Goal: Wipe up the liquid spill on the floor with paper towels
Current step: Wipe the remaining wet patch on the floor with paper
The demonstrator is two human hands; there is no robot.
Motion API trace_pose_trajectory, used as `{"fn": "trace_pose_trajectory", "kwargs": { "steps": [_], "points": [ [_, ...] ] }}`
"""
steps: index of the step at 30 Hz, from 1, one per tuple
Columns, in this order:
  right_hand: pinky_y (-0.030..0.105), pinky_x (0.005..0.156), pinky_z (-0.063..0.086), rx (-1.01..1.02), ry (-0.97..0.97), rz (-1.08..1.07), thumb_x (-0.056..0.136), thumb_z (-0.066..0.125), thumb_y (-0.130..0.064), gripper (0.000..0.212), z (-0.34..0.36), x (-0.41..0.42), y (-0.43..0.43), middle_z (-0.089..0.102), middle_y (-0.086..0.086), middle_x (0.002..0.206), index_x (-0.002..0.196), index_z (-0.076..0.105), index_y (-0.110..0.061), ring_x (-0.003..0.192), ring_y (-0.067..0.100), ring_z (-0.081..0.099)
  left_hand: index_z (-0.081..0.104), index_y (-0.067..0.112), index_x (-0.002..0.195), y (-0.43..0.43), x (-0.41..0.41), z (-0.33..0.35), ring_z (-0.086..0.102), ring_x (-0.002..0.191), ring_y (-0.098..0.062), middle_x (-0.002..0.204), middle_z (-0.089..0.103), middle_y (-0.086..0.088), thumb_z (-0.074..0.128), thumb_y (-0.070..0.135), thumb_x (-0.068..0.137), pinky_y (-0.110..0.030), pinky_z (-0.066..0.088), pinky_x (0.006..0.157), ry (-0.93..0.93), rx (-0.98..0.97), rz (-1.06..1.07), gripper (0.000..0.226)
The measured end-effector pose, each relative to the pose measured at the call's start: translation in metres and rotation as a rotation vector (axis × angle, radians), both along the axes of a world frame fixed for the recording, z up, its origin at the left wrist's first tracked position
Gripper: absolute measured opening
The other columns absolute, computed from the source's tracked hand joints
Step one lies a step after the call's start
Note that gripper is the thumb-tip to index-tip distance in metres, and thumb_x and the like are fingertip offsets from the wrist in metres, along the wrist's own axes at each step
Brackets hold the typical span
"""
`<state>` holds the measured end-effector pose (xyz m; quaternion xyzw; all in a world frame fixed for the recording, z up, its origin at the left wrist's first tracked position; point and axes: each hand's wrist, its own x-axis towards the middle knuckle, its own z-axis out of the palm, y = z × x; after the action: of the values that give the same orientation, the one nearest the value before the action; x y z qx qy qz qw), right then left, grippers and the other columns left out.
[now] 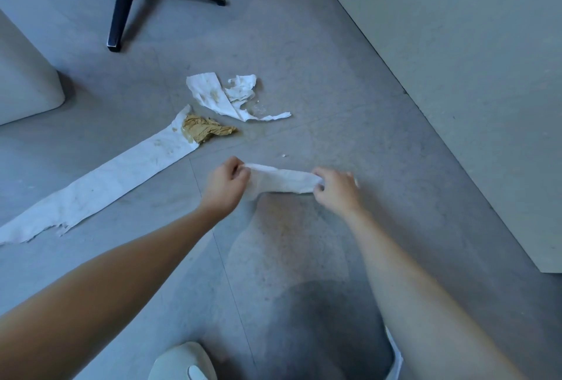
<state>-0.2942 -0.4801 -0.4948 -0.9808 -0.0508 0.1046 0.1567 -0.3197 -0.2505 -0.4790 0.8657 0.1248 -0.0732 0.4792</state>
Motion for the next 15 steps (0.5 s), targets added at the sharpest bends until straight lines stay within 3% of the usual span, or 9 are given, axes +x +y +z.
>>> {"fn": "trace_pose_trajectory", "kwargs": {
  "steps": [2,4,7,9,11,12,13,15],
  "points": [
    [0.035,0.089,0.044,0.063,0.055,-0.113,0.078,0.055,-0.012,0.025,0.008,0.014,-0.005,0.071,0.005,0.098,0.097,0.067,-0.023,0.098,0.028,0.062,0.054,-0.001,0.090,0.005,0.006,-0.003,0.044,0.066,-0.017,0.075,0.051,-0.006,0.046,0.017,0.094,-0.031,0.032,0.057,0.061,-0.062,0.115,0.020],
    [0.031,0.077,0.046,0.082,0.090,-0.209,0.076,0.056,-0.011,0.019,0.016,0.027,-0.010,0.070,0.007,0.091,0.087,0.068,-0.021,0.093,0.028,0.063,0.053,-0.004,0.089,0.010,0.013,-0.005,0.044,0.069,-0.021,0.078,0.049,-0.010,0.048,0.020,0.094,-0.031,0.032,0.059,0.129,-0.103,0.191,0.024],
    [0.025,0.062,0.039,0.096,0.150,-0.387,0.072,0.058,-0.007,0.012,0.025,0.050,-0.012,0.060,0.007,0.072,0.070,0.061,-0.018,0.078,0.025,0.061,0.050,0.007,0.075,0.018,0.023,-0.006,0.044,0.070,-0.021,0.072,0.045,-0.009,0.053,0.020,0.092,-0.031,0.033,0.059,0.189,-0.119,0.288,0.021],
    [0.023,0.051,0.038,0.344,0.179,-0.595,0.071,0.060,-0.003,0.014,0.027,0.066,-0.009,0.057,0.006,0.060,0.067,0.062,-0.016,0.067,0.022,0.059,0.049,0.011,0.070,0.026,0.030,-0.010,0.050,0.069,-0.023,0.071,0.046,-0.009,0.056,0.020,0.089,-0.039,0.047,0.062,0.219,-0.141,0.326,0.022],
    [0.022,0.043,0.039,0.736,0.203,-0.815,0.076,0.060,0.002,0.023,0.029,0.076,-0.002,0.059,0.008,0.064,0.096,0.063,-0.009,0.056,0.020,0.057,0.055,0.011,0.074,0.033,0.035,-0.013,0.057,0.069,-0.028,0.075,0.050,-0.011,0.059,0.020,0.087,-0.052,0.055,0.073,0.278,-0.155,0.362,0.016],
    [0.024,0.045,0.043,0.860,0.193,-0.874,0.079,0.059,0.000,0.037,0.027,0.078,0.001,0.062,0.011,0.075,0.115,0.056,-0.007,0.057,0.017,0.057,0.055,0.010,0.074,0.035,0.037,-0.014,0.057,0.068,-0.030,0.075,0.051,-0.011,0.059,0.019,0.087,-0.050,0.056,0.071,0.301,-0.149,0.373,0.016],
    [0.027,0.053,0.048,0.888,0.182,-0.874,0.081,0.059,-0.003,0.050,0.027,0.078,0.007,0.063,0.012,0.091,0.129,0.047,-0.009,0.063,0.016,0.058,0.054,0.010,0.073,0.036,0.038,-0.014,0.055,0.067,-0.028,0.075,0.050,-0.010,0.059,0.018,0.088,-0.042,0.055,0.062,0.311,-0.126,0.382,0.018],
    [0.029,0.077,0.047,0.684,0.124,-0.700,0.082,0.060,-0.012,0.063,0.026,0.069,0.020,0.054,0.009,0.122,0.140,0.036,-0.014,0.088,0.020,0.058,0.058,0.010,0.080,0.036,0.039,-0.015,0.050,0.072,-0.024,0.082,0.054,-0.008,0.056,0.018,0.091,-0.028,0.041,0.051,0.287,-0.058,0.400,0.014]
  ]
}}
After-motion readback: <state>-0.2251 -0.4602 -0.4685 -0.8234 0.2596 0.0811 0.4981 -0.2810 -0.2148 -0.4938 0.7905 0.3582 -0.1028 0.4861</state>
